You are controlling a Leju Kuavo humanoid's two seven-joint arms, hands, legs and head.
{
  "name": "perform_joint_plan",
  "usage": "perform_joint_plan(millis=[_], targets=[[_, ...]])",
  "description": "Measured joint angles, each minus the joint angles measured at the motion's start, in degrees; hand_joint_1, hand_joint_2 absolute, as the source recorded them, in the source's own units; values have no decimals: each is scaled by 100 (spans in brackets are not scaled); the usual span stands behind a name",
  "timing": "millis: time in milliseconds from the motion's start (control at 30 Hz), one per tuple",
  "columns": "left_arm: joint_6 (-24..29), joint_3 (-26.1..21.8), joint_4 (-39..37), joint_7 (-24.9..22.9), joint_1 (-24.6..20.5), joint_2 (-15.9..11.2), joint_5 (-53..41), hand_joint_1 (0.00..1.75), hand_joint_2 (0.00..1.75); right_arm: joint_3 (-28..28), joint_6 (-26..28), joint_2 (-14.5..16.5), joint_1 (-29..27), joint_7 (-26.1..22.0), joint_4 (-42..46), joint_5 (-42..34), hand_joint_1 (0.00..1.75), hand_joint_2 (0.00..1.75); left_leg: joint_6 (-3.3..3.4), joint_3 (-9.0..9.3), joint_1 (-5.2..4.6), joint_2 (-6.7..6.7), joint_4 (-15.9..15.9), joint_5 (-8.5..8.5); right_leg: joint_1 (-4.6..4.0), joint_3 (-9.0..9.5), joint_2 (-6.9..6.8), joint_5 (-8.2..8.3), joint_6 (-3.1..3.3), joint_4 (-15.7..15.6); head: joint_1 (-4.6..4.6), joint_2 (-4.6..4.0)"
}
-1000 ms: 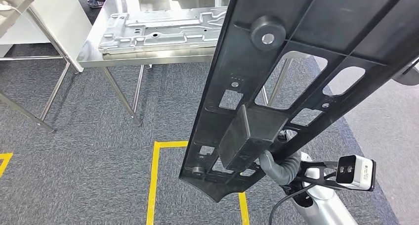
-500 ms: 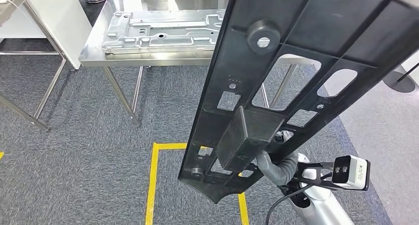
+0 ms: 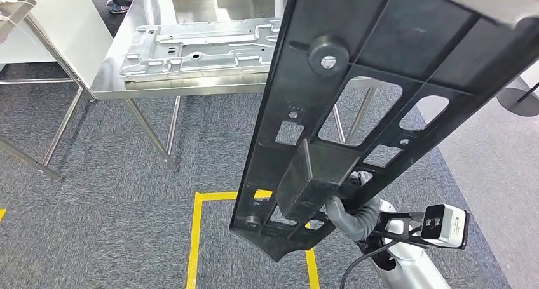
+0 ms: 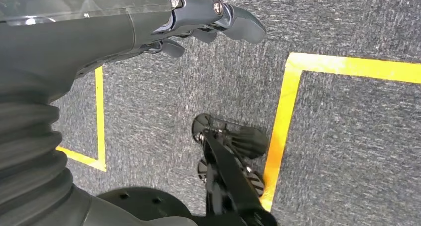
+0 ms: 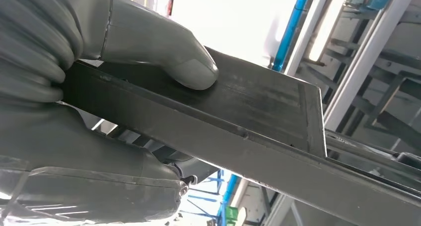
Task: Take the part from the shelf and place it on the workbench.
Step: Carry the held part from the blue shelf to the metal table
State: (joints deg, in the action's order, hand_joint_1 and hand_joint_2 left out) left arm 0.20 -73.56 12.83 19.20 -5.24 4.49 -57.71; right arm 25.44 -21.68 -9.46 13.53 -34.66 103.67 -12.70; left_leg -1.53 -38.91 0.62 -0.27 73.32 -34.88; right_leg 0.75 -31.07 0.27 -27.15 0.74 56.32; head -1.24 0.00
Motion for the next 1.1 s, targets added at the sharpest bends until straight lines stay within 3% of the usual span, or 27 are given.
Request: perform_joint_plan(millis=[33,67,133,200,300,367,500,533,567,633,700,833,900,1000,1033,1067,1100], targets=[[0,5,0,-1,6,-1,-2,0,175,-1,-8,4,-15,2,0,5,175,175,-2,-105,3,0,66,91,-1,50,4,-42,-6,1,1,0],[0,10,0,-1,9,-2,-3,0,175,-1,-16,8,-25,2,0,8,175,175,5,-93,4,0,-102,300,-1,115,7,-90,-16,1,1,0],[0,21,0,-4,13,-5,-3,0,175,-8,-38,22,-32,2,-1,10,175,175,50,166,-1,-1,-851,827,-1,262,10,-199,-48,-7,4,-1],[3,27,0,-15,9,-7,-1,0,175,-25,-56,40,-38,1,4,11,175,175,119,390,-35,-3,-1400,1036,-10,332,15,-279,-105,-19,7,-1],[19,28,0,-32,9,-7,5,0,175,-67,-68,64,-66,2,27,17,175,175,230,465,-53,-8,-1559,949,-18,346,16,-288,-207,-4,15,1],[25,29,0,-33,13,-7,8,0,175,-97,-80,69,-65,1,43,21,175,175,305,571,-31,-15,-1621,914,-12,232,9,-339,-255,277,39,1],[27,30,0,-33,10,-7,12,0,175,-135,-93,70,-86,2,48,26,175,175,378,756,-40,-18,-1653,773,2,-689,5,-764,-302,1633,90,0],[27,30,0,-33,14,-7,12,0,175,-138,-93,70,-93,2,48,26,175,175,377,814,-46,-21,-1653,726,2,-839,5,-740,-297,1725,91,0],[26,30,0,-33,18,-7,13,0,175,-143,-94,70,-95,2,48,26,175,175,372,886,-51,-25,-1652,674,0,-886,5,-596,-281,1611,92,0],[21,30,-2,-32,24,-4,15,0,175,-158,-94,70,-96,2,49,26,175,175,349,1040,-59,-30,-1656,557,-21,-733,-3,-18,-222,885,97,0],[17,30,-6,-28,17,3,18,0,175,-181,-93,73,-98,4,55,26,175,175,301,1132,-71,-28,-1665,457,-64,-574,-26,325,-169,279,107,0],[17,30,-9,-15,2,-10,21,0,175,-232,-90,93,-123,-10,116,21,175,175,160,1228,-82,-11,-1599,405,-62,-432,-17,317,-53,79,120,-1],[14,30,-9,-12,-11,-20,22,0,175,-246,-91,101,-124,-27,144,11,175,175,107,1028,-65,-8,-1172,319,-37,-294,-16,268,2,31,90,-1],[14,29,-9,-11,1,-27,25,0,175,-252,-88,116,-141,-100,180,-27,175,175,33,325,-15,-6,-133,-64,-38,-143,-14,141,33,12,60,-1],[16,28,-9,-14,12,-31,26,0,175,-260,-82,119,-154,-135,193,-46,175,175,18,156,-2,-5,6,-128,-37,-85,-8,91,29,12,56,-1],[19,28,-9,-16,20,-33,27,0,175,-273,-74,121,-164,-177,210,-67,175,175,13,83,8,-4,-57,-69,-35,-17,-2,41,20,13,57,-1],[25,27,-9,-17,24,-35,28,0,175,-292,-68,124,-172,-219,236,-90,175,175,17,102,15,-3,-312,128,-33,63,2,-14,8,13,55,0]])
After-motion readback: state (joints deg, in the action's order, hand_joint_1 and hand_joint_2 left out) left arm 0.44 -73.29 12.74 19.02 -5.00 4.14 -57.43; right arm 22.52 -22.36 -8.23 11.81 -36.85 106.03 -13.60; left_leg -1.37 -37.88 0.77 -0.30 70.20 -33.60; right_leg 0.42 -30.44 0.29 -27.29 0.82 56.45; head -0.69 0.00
